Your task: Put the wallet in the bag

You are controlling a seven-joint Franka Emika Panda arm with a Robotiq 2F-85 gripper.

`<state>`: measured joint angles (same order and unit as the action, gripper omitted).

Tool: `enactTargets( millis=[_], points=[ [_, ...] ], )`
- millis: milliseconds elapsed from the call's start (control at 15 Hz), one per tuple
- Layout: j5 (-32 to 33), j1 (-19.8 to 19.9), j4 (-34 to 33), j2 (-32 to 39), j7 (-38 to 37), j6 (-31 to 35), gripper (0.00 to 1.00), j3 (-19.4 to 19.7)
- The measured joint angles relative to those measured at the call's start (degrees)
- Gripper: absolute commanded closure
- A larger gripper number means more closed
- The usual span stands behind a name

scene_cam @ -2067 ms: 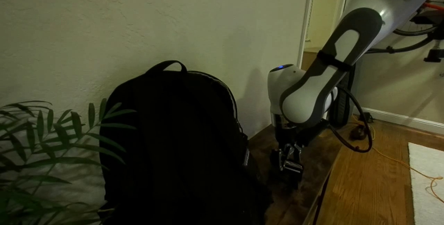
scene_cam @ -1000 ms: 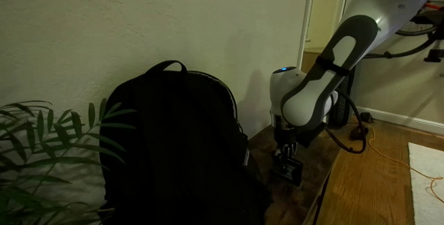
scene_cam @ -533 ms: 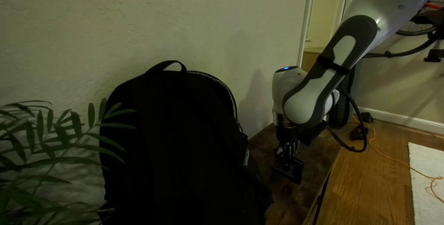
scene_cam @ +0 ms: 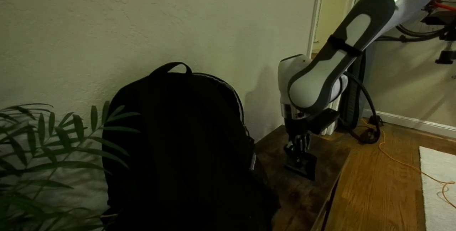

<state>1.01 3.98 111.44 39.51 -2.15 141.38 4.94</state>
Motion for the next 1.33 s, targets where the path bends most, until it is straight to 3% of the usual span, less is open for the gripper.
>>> enactTargets(
  millis=[867, 1333],
  points=[
    [0.2, -1.8, 0.0, -13.9, 0.0, -10.3, 0.93, -1.6],
    [1.4, -3.4, -0.1, -19.5, 2.6, -10.7, 0.93, -3.7]
  ],
)
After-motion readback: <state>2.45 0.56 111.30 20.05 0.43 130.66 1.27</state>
